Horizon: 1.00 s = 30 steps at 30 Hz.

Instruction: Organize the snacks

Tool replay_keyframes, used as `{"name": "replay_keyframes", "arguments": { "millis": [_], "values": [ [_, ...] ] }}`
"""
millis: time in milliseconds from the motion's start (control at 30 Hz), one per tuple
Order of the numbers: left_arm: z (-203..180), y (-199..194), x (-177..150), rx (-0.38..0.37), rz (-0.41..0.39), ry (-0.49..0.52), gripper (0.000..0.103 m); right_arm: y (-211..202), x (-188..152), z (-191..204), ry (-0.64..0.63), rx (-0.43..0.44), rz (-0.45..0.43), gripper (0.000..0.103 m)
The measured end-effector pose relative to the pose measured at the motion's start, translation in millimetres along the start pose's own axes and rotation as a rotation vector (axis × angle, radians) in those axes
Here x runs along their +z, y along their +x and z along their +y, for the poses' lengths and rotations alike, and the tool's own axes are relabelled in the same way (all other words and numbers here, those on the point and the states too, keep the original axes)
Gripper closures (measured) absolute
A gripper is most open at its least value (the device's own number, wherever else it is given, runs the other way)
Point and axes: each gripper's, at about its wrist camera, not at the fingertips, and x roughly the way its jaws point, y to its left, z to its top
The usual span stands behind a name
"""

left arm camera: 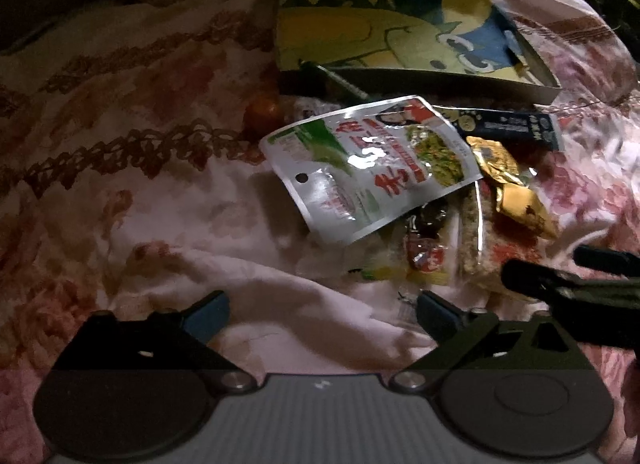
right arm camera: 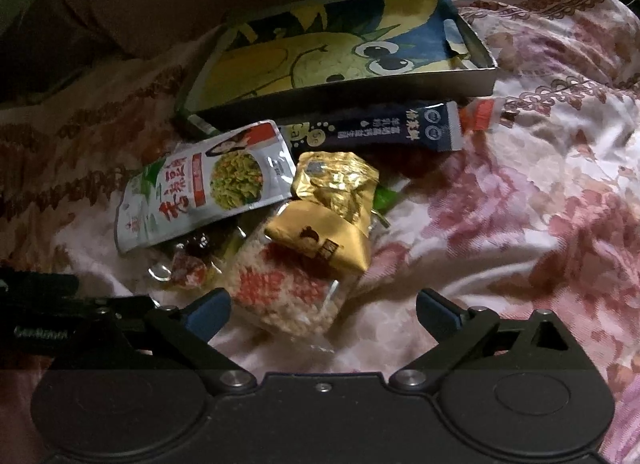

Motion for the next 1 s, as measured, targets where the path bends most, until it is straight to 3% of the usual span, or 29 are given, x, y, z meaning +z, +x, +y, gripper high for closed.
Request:
{"name": "replay_keyframes", "arguments": {
  "millis": [233, 400, 533, 700, 933, 1000],
  "values": [
    [-15, -8, -11, -0.026, -0.04, 0.103, 0.007, 15, 12, -1, 0.046, 0.081, 0.017, 0.009],
    [-29, -5, -11, 0.01, -0.083, 0.177, 0.015, 26, 18, 4, 0.013, 0.076, 0.037, 0.014],
    [-34, -3, -10, -0.033, -0.112, 0.208, 0.019, 33, 20, 6, -0.014, 0.068, 0.056, 0.014],
    [-38, 3, -11, -0.067, -0.103, 0.228, 0.023, 31, 20, 1, -0.022, 0.07, 0.069, 0.019],
    [-43, 13, -12, -0.036, -0.087, 0.258, 0.022, 26, 17, -5, -0.031, 0.058, 0.093, 0.023],
    [-44, 12, -14, -0.021, -0.09, 0.269, 0.028, 25, 15, -8, -0.03, 0.054, 0.104, 0.024]
  ]
}}
